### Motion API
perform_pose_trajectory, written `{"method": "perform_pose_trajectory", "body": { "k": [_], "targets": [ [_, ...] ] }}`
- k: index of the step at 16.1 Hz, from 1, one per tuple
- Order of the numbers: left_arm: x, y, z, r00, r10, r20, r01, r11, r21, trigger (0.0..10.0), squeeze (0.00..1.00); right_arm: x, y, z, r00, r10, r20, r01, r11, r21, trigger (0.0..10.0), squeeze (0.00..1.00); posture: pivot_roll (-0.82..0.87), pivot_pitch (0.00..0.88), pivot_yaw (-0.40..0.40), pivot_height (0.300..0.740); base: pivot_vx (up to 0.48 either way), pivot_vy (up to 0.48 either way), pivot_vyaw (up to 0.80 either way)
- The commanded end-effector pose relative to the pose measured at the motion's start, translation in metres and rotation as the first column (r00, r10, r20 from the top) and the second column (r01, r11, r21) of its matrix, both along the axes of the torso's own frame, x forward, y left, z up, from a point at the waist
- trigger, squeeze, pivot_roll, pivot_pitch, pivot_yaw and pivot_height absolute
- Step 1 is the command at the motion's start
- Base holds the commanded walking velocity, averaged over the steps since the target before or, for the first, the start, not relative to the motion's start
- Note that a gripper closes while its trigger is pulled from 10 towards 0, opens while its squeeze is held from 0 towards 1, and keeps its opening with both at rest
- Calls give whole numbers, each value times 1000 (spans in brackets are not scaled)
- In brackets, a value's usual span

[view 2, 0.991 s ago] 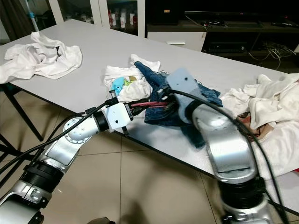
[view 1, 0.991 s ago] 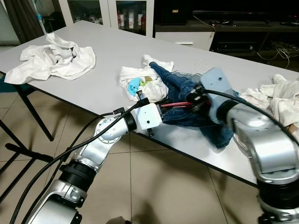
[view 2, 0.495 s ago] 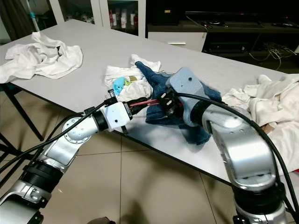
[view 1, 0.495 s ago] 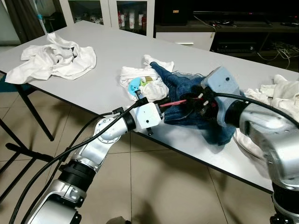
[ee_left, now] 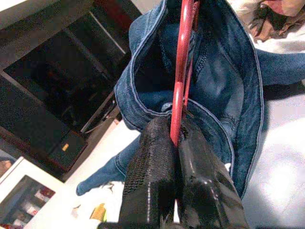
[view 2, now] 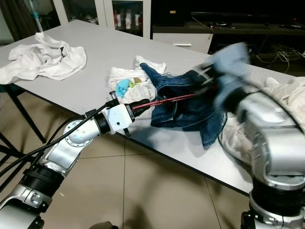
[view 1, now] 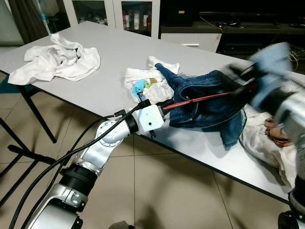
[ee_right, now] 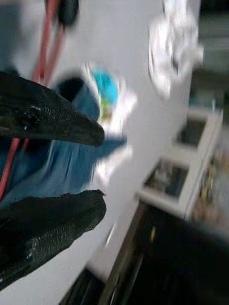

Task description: Hang hanger

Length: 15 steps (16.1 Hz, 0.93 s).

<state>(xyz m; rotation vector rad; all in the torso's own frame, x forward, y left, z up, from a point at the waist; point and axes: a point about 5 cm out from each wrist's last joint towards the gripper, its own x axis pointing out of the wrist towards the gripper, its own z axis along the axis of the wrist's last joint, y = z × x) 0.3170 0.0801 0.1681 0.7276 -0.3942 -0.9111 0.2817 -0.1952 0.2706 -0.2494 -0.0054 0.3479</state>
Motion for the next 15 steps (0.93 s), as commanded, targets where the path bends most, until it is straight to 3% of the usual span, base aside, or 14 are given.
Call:
{"method": "perform_pose_trajectory", "body": {
  "k": [1, 3, 4, 5, 8, 9, 10, 15],
  "targets": [
    [1, -2, 6, 1000, -8, 26, 8, 1000, -9, 10000, 0, 2, -11, -3, 995, -95, 23, 96, 995, -19, 10000, 0, -4, 0, -7, 723, 0, 0, 0],
    [1, -1, 6, 1000, -11, 25, 11, 1000, -6, 10000, 0, 2, -28, -20, 972, -236, 5, 236, 972, 14, 10000, 0, -5, 0, -2, 723, 0, 0, 0],
    [1, -1, 6, 1000, -14, 25, 14, 1000, -4, 10000, 0, 0, -31, -28, 964, -267, -11, 267, 963, 43, 10000, 933, -5, 0, 1, 723, 0, 0, 0],
    [1, -1, 6, 1000, -16, 24, 16, 1000, -1, 10000, 0, -3, -30, -33, 966, -256, -25, 257, 965, 60, 10000, 1000, -7, 0, 6, 723, 0, 0, 0],
    [2, -1, 7, 999, -21, 24, 21, 1000, 5, 10000, 0, -8, -26, -45, 973, -224, -62, 228, 972, 62, 10000, 1000, -10, 0, 15, 723, 0, 0, 0],
    [2, -1, 7, 999, -23, 24, 23, 1000, 7, 10000, 0, -9, -27, -48, 972, -222, -72, 227, 972, 60, 10000, 690, -10, 0, 15, 723, 0, 0, 0],
    [2, -1, 7, 999, -26, 24, 26, 1000, 9, 10000, 0, -9, -27, -50, 974, -210, -85, 216, 974, 69, 10000, 0, -10, 0, 18, 723, 0, 0, 0],
    [2, -2, 8, 999, -27, 27, 26, 1000, 5, 10000, 0, -1, -35, -72, 962, -239, -129, 239, 971, -19, 10000, 0, 3, 0, 11, 723, 0, 0, 0]
  ]
}}
